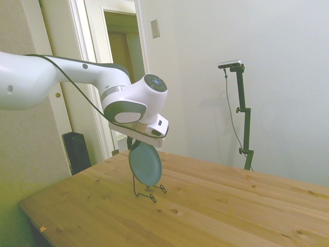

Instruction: Load the plate

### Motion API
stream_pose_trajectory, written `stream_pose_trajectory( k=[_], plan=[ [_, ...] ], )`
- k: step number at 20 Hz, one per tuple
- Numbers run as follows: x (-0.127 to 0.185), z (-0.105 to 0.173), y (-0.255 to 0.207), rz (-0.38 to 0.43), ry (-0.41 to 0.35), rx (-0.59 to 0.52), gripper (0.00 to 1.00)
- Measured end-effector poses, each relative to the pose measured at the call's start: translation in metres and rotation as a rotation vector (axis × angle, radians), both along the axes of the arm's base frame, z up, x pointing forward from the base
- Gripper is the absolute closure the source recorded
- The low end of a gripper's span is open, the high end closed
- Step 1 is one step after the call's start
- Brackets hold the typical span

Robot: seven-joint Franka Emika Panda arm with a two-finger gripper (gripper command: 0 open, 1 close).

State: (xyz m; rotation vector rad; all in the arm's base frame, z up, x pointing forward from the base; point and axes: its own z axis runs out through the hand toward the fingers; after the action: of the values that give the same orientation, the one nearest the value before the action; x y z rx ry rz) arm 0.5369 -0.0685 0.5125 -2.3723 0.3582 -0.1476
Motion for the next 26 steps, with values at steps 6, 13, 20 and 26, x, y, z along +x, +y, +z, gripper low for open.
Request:
stream_pose_trajectory(
  k=[6, 13, 20, 26],
  plan=[
    [-0.001, -0.022, 0.015, 0.007, 0.013, -0.012, 1.0],
    [-0.003, -0.031, 0.018, 0.009, 0.015, -0.018, 1.0],
    [-0.002, -0.032, 0.021, 0.013, 0.012, -0.021, 1.0],
    [0.001, -0.036, 0.023, 0.01, 0.011, -0.026, 1.0]
  ],
)
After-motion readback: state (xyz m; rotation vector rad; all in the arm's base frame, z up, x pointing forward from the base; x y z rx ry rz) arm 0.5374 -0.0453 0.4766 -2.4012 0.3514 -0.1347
